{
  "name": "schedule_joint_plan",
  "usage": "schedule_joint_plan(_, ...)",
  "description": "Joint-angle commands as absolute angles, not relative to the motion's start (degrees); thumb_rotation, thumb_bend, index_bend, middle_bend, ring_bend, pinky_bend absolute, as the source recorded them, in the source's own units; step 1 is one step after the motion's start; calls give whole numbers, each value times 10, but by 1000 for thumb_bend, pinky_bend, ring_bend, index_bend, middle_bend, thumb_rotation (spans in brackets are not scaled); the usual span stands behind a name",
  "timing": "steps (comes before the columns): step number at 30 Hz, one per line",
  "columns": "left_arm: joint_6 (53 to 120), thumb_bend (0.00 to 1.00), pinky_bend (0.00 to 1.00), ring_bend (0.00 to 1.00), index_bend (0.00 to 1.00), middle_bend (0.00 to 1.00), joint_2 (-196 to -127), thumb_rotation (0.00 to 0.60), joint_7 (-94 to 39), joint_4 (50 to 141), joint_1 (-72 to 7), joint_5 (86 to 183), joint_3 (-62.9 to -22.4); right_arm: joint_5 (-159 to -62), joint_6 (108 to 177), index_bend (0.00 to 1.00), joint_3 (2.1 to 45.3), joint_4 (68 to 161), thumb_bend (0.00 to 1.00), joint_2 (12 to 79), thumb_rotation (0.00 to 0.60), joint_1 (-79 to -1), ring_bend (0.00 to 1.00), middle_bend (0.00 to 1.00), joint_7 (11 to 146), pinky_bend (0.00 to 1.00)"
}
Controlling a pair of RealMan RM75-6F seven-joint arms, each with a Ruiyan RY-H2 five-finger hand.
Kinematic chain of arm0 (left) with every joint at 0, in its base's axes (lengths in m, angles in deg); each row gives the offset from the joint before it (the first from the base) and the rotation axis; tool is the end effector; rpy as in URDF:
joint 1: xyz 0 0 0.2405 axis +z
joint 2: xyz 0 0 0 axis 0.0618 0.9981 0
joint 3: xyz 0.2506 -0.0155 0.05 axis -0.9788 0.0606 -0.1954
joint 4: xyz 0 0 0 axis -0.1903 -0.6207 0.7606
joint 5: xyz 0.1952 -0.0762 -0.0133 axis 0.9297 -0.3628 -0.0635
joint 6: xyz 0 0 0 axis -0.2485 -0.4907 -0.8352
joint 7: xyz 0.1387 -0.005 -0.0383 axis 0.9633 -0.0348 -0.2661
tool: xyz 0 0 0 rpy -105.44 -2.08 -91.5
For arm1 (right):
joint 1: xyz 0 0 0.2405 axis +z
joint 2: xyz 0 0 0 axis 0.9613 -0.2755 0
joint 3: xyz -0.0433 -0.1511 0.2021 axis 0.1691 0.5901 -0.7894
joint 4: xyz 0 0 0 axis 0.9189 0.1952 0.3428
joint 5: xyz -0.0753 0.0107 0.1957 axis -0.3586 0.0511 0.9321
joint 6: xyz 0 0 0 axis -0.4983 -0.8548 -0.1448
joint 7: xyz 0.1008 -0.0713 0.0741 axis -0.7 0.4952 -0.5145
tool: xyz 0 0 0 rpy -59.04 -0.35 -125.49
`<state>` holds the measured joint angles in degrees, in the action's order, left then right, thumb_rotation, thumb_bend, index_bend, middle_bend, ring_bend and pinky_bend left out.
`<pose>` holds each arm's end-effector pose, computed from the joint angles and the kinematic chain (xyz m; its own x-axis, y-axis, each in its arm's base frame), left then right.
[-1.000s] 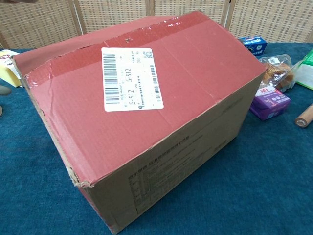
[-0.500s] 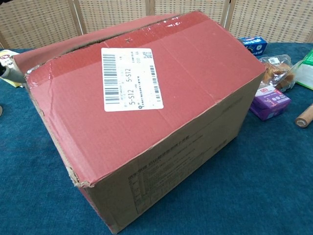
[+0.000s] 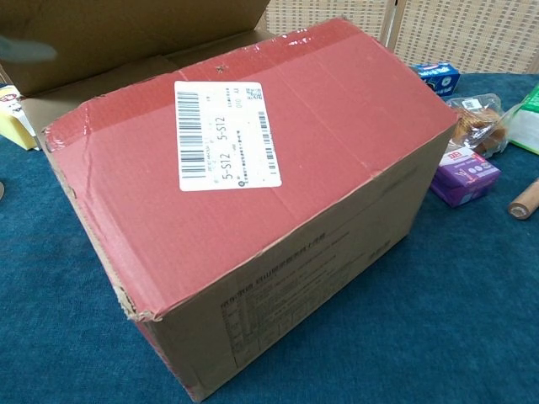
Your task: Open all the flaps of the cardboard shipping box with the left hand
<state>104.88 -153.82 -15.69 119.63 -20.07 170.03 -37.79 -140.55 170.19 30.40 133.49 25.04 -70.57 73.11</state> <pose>-0.1580 0.2755 0.1145 0.2815 -0.2587 0.9240 0.7984 -0.4711 -0.3751 -0.2890 -0.1737 0.1743 0.2803 0.1049 0.9542 -0.9484 -0.1231 0.2921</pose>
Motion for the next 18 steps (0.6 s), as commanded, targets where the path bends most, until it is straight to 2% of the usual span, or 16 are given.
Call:
schedule_joint_plan(1, 1070, 51, 9, 0, 0, 0, -1514, 600, -174, 1195, -190, 1690, -366, -1407, 1703, 0, 304, 1336, 0, 249, 600, -706, 0, 0, 729, 105)
schedule_joint_plan(11, 1086, 51, 18, 0, 0, 0, -1450, 600, -210, 1170, -178, 1641, -337, -1411, 1699, 0, 307, 1339, 0, 249, 600, -704, 0, 0, 730, 105)
schedule_joint_plan(18, 1053, 51, 25, 0, 0, 0, -1434, 600, -233, 1098, -198, 1593, -315, -1411, 1693, 0, 308, 1342, 0, 248, 600, -701, 0, 0, 722, 105)
